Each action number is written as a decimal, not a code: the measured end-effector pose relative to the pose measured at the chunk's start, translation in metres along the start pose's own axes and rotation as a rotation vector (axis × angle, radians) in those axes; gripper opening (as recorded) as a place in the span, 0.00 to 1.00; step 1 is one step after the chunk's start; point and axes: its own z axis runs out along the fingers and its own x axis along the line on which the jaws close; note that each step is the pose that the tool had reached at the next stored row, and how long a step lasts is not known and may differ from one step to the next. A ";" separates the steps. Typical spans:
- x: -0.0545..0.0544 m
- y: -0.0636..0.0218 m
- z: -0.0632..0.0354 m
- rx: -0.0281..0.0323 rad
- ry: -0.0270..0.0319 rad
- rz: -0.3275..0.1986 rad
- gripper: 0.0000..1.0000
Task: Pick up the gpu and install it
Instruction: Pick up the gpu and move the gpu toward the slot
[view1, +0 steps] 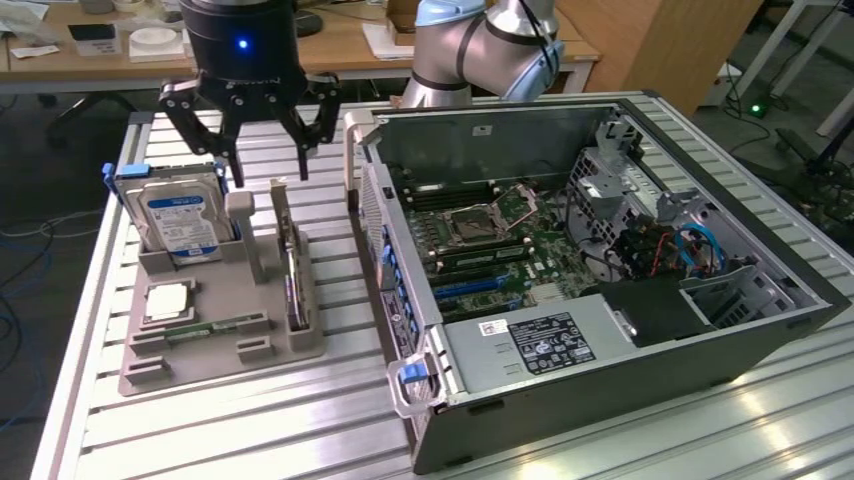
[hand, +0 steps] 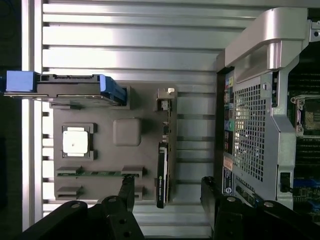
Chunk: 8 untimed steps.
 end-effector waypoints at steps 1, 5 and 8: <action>0.000 -0.0001 0.0006 -0.0007 0.0000 0.000 0.65; 0.000 -0.0005 0.0040 -0.0024 0.0000 -0.001 0.65; 0.000 -0.0010 0.0062 -0.0030 0.0001 -0.001 0.65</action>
